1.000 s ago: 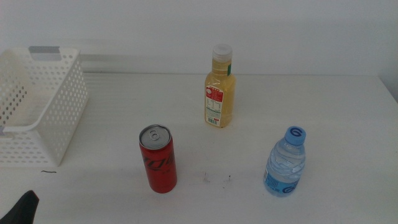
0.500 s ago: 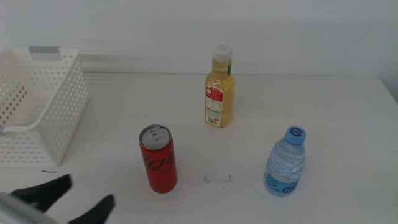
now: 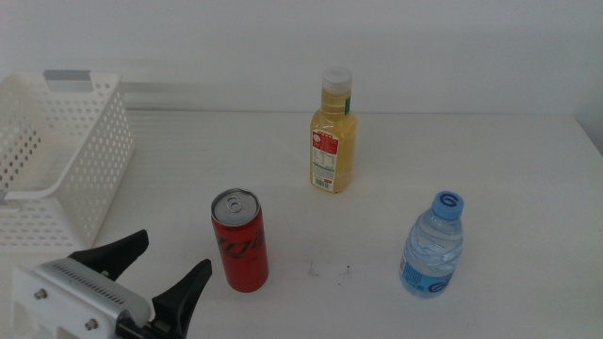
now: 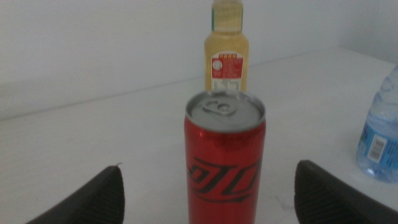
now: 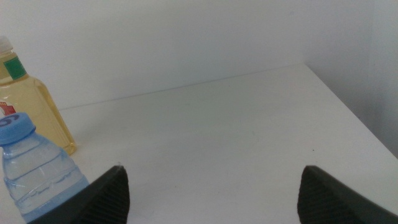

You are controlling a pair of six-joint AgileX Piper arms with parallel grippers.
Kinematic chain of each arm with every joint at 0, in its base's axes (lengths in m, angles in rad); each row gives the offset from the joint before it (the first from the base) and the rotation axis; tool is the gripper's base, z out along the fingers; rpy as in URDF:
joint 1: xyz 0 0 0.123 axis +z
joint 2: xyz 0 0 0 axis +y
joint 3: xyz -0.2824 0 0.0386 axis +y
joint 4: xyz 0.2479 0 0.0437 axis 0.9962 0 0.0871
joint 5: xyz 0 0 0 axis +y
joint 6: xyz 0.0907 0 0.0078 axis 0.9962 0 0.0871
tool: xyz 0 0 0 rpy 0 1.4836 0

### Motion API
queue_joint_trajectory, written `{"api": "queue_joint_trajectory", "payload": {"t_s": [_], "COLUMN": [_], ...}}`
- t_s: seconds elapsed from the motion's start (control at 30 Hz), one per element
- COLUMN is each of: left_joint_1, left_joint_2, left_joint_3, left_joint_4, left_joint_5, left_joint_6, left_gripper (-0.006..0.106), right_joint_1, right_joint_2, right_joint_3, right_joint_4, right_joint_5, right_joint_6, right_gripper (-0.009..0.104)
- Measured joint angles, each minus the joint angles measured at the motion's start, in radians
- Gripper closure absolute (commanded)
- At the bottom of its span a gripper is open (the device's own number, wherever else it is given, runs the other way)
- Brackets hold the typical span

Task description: Use arms to grab the bottles and put them into the dustbin to the left of the table.

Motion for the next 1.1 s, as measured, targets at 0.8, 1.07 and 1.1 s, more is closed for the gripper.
{"api": "queue_joint_trajectory", "payload": {"t_s": [0.8,1.07,1.1], "left_joint_1": [0.0,0.0,0.0], "left_joint_2": [0.076,0.366,0.406], "left_joint_3": [0.0,-0.003,-0.003], "left_joint_4": [0.028,0.028,0.03], "left_joint_5": [-0.033,-0.298,-0.307], "left_joint_6": [0.017,-0.017,-0.027], "left_gripper": [0.007,0.007,0.007], "right_joint_1": [0.0,0.0,0.0], "right_joint_2": [0.0,0.0,0.0], "right_joint_3": [0.0,0.0,0.0], "right_joint_4": [0.005,0.005,0.005], "right_joint_5": [0.0,0.0,0.0], "right_joint_6": [0.0,0.0,0.0], "right_gripper": [0.004,0.004,0.004]}}
